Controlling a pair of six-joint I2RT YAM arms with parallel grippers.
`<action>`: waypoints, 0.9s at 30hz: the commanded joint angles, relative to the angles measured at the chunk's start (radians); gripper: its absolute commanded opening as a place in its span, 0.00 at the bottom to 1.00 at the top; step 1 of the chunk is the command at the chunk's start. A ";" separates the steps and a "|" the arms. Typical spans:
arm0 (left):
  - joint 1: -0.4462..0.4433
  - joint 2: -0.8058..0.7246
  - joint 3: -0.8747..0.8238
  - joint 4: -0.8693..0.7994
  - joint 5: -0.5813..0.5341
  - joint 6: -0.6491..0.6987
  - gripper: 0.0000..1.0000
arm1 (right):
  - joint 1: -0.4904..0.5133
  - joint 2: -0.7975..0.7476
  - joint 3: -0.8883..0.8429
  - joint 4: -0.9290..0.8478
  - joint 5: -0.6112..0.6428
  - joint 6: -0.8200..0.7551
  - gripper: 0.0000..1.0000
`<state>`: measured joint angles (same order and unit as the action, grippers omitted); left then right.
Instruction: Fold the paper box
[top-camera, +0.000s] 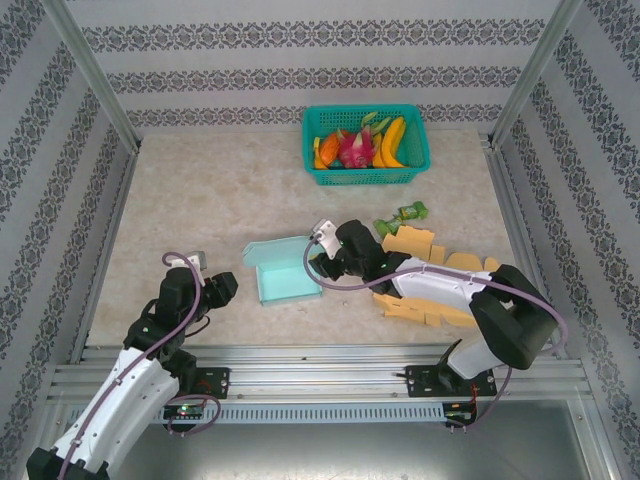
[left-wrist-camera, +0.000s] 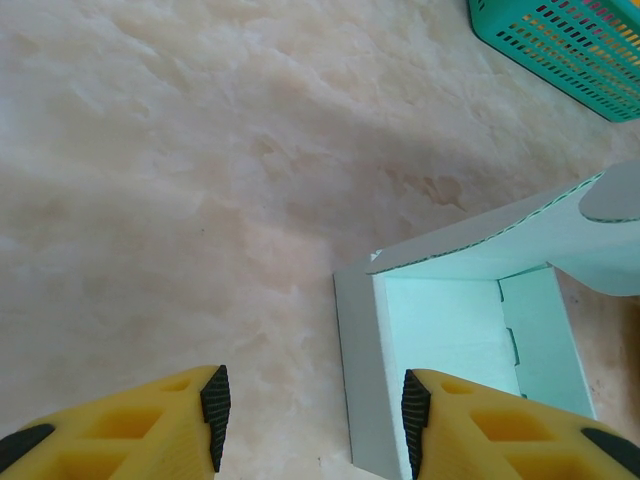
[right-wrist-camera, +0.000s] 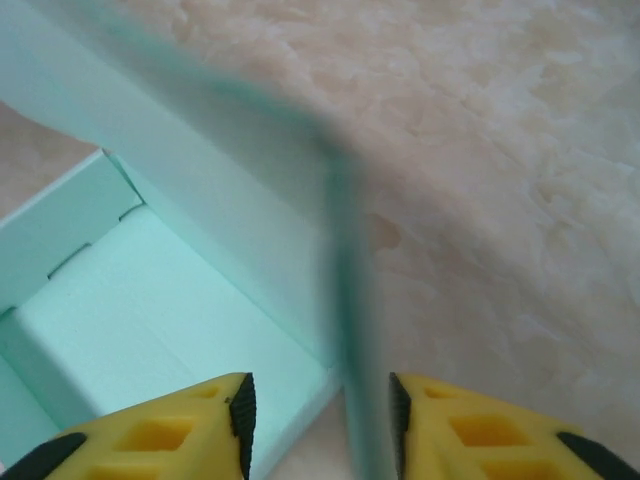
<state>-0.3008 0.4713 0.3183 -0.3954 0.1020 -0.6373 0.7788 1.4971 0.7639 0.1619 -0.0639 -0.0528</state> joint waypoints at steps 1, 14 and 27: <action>-0.007 0.003 0.012 0.030 0.012 -0.007 0.51 | 0.023 0.007 0.028 0.024 0.062 -0.006 0.28; -0.009 0.092 0.055 0.056 -0.007 -0.029 0.50 | 0.051 -0.025 -0.031 0.092 0.207 0.005 0.06; -0.009 0.403 0.174 0.190 -0.083 -0.101 0.54 | 0.055 -0.030 -0.071 0.132 0.199 0.015 0.06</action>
<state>-0.3016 0.8017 0.4515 -0.3038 0.0113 -0.7029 0.8230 1.4910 0.7097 0.2672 0.1188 -0.0517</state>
